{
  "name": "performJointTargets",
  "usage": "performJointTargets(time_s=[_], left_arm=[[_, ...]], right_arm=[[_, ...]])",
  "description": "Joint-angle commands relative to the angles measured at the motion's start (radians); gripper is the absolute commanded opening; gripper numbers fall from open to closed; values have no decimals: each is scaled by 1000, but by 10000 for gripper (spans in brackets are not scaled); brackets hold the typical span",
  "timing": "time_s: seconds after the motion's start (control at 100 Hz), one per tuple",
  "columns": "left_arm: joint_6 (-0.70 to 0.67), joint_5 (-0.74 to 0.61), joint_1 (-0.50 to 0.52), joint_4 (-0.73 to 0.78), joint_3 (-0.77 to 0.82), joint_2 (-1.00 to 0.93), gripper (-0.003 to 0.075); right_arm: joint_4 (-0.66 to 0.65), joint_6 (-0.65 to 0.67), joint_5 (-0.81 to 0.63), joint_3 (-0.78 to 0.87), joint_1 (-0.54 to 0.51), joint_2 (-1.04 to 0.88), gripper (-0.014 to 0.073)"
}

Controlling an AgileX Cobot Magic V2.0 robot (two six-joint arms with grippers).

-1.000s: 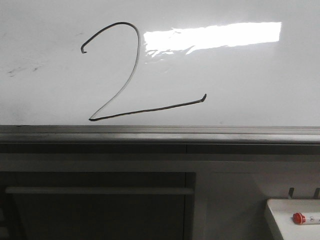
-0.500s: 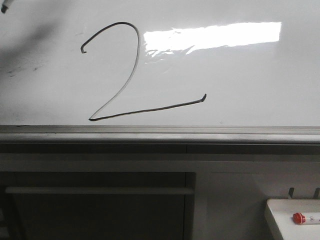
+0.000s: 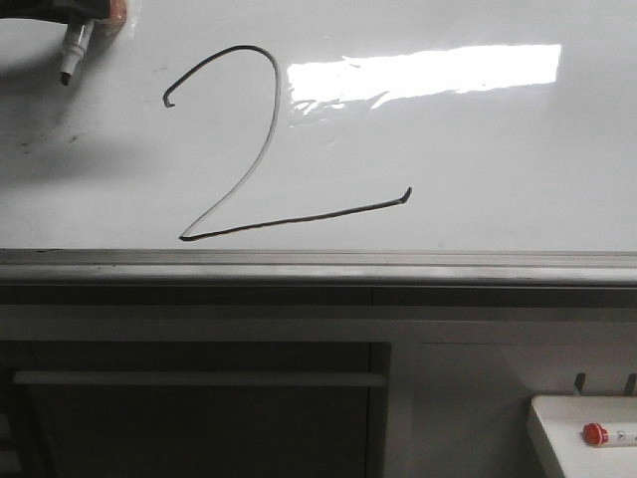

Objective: Write number 2 on whiteboard

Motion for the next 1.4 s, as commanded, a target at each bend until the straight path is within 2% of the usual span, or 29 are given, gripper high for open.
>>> performJointTargets(time_s=[0.0, 0.16, 0.23, 0.3, 0.42, 0.49, 0.54, 0.86, 0.93, 1.06, 1.39], left_arm=[[-11, -47, 2, -18, -23, 33, -20], [-11, -36, 2, -18, -23, 43, -19], [-11, -33, 2, -18, -23, 43, 13], [-11, -24, 2, -18, -23, 43, 104], [-11, -10, 2, -20, -23, 43, 328], [-11, -8, 2, -42, -23, 43, 406], [-11, -8, 2, -51, -23, 43, 435], [-11, -10, 2, -64, -23, 38, 454], [-11, -8, 2, -62, -23, 17, 479], [-8, -18, 2, -38, -23, -72, 551], [-6, 10, 2, -8, -23, -370, 536]], right_arm=[[29, 2, -65, -24, -5, 1, -70], [29, 9, -69, -24, -5, 1, -70], [29, 9, -72, -24, -5, 1, -70], [29, 9, -72, -24, -5, 2, -70], [30, 9, -74, -24, -5, 3, -70], [39, 9, -77, -24, -5, 8, -70], [45, 9, -79, -24, -5, 10, -70], [45, 9, -79, -24, -5, 14, -71], [45, 9, -79, -24, -5, 14, -71], [45, 9, -79, -24, -5, 14, -71], [45, 9, -91, -24, -5, 14, -71]])
